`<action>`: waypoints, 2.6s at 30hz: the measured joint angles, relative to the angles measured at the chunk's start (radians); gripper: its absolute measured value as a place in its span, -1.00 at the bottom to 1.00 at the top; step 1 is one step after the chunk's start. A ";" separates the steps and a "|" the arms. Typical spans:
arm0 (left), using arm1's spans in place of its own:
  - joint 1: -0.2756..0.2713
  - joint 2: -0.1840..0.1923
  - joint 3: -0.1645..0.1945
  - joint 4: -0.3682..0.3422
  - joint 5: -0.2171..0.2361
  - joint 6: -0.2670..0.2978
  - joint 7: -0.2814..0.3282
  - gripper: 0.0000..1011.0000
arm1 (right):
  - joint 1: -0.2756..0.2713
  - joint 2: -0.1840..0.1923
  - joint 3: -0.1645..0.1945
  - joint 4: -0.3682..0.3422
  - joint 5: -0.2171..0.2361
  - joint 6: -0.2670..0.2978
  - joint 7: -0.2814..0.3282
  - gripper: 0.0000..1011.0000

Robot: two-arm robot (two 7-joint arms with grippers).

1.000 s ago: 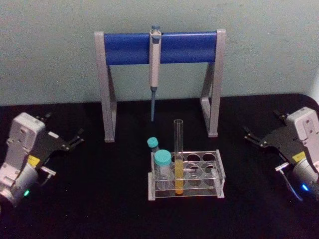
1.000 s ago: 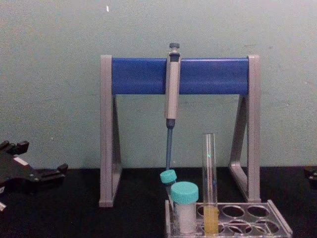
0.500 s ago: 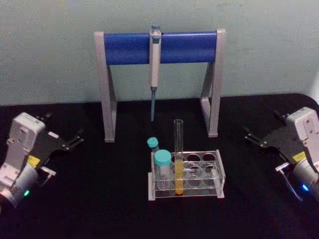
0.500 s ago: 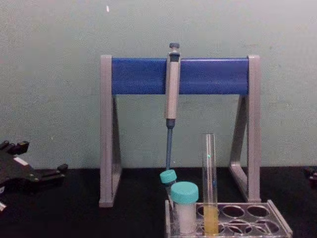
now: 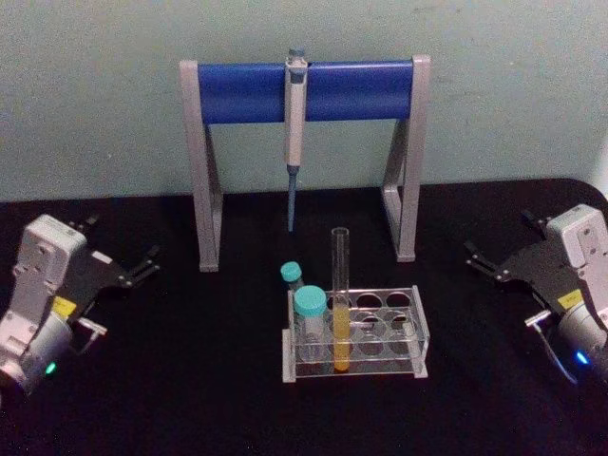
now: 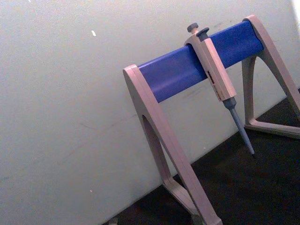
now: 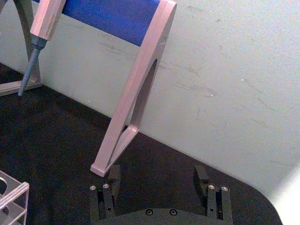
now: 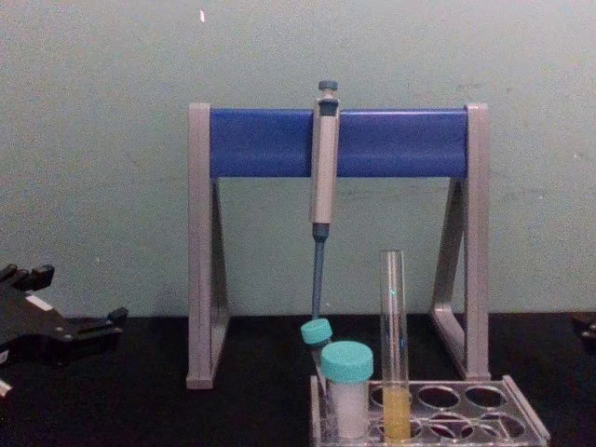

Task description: Pick up the test tube from the test tube rack, shake it, then place it back into the test tube rack.

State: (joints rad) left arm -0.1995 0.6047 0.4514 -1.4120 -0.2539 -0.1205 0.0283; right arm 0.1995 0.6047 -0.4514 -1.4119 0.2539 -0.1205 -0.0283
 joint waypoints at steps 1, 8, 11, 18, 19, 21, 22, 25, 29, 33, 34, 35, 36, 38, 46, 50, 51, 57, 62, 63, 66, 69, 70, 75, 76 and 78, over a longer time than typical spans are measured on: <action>0.000 0.000 0.000 0.000 0.000 0.000 0.000 0.98 | 0.000 0.000 0.000 0.000 0.000 0.000 0.000 0.98; 0.000 0.000 0.000 0.000 0.000 0.000 0.000 0.98 | 0.000 0.000 0.000 0.000 0.000 0.000 0.000 0.98; 0.000 0.000 0.000 0.000 0.000 0.000 0.000 0.98 | 0.000 0.000 0.000 0.000 0.000 0.000 0.000 0.98; 0.000 0.000 0.000 0.000 0.000 0.000 0.000 0.98 | 0.000 0.000 0.000 0.000 0.000 0.000 0.000 0.98; 0.000 0.000 0.000 0.000 0.000 0.000 0.000 0.98 | 0.000 0.000 0.000 0.000 0.000 0.000 0.000 0.98; 0.000 0.000 0.000 0.000 0.000 0.000 0.000 0.98 | 0.000 0.000 0.000 0.000 0.000 0.000 0.000 0.98; 0.000 0.000 0.000 0.000 0.000 0.000 0.000 0.98 | 0.000 0.000 0.000 0.000 0.000 0.000 0.000 0.98; 0.000 0.000 0.000 0.000 0.000 0.000 0.000 0.98 | 0.000 0.000 0.000 0.000 0.000 0.000 0.000 0.98; 0.000 0.000 0.000 0.000 0.000 0.000 0.000 0.98 | 0.000 0.000 0.000 0.000 0.000 0.000 0.000 0.98; 0.000 0.000 0.000 0.000 0.000 0.000 0.000 0.98 | 0.000 0.000 0.000 0.000 0.000 0.000 0.000 0.98; 0.000 0.000 0.000 0.000 0.000 0.000 0.000 0.98 | 0.000 0.000 0.000 0.000 0.000 0.000 0.000 0.98; 0.000 0.000 0.000 0.000 0.000 0.000 0.000 0.98 | 0.000 0.000 0.000 0.000 0.000 0.000 0.000 0.98; 0.000 0.000 0.000 0.000 0.000 0.000 0.000 0.98 | 0.000 0.000 0.000 0.000 0.000 0.000 0.000 0.98; 0.000 0.000 0.000 0.000 0.000 0.000 0.000 0.98 | 0.000 0.000 0.000 0.000 0.000 0.000 0.000 0.98; 0.000 0.000 0.000 0.000 0.000 0.000 0.000 0.98 | 0.000 0.000 0.000 0.000 0.000 0.000 0.000 0.98; 0.000 0.000 0.000 0.000 0.000 0.000 0.000 0.98 | -0.005 -0.002 0.007 -0.003 -0.001 0.002 0.003 0.98; 0.000 0.000 0.000 0.000 0.000 0.000 0.000 0.98 | -0.010 -0.002 0.012 -0.008 -0.001 0.003 0.006 0.98; 0.000 0.000 0.000 0.000 0.000 0.000 0.000 0.98 | -0.049 0.006 0.033 -0.054 0.000 0.018 0.018 0.98; 0.000 0.000 0.000 0.000 0.000 0.000 0.000 0.98 | -0.100 0.024 0.051 -0.119 0.011 0.032 0.031 0.98; 0.000 0.000 0.000 0.000 0.000 0.000 0.000 0.98 | -0.109 0.026 0.054 -0.129 0.015 0.035 0.035 0.98; 0.000 0.000 0.000 0.000 0.000 0.000 0.000 0.98 | -0.146 0.034 0.068 -0.174 0.043 0.042 0.058 0.98; 0.000 0.000 0.000 0.000 0.000 0.000 0.000 0.98 | -0.182 0.037 0.081 -0.214 0.083 0.044 0.090 0.98; 0.000 0.000 0.000 0.000 0.000 0.000 0.000 0.98 | -0.188 0.037 0.084 -0.221 0.091 0.044 0.097 0.98; 0.000 0.000 0.000 0.000 0.000 0.000 0.000 0.98 | -0.232 0.030 0.102 -0.273 0.166 0.047 0.163 0.98; 0.000 0.000 0.000 0.000 0.000 0.000 0.000 0.98 | -0.236 0.028 0.103 -0.279 0.176 0.049 0.174 0.98; 0.000 0.000 0.000 0.000 0.000 0.000 0.000 0.98 | -0.243 0.021 0.103 -0.291 0.206 0.057 0.209 0.98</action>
State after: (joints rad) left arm -0.1995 0.6047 0.4514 -1.4120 -0.2539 -0.1205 0.0283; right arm -0.0435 0.6255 -0.3483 -1.7033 0.4601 -0.0640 0.1804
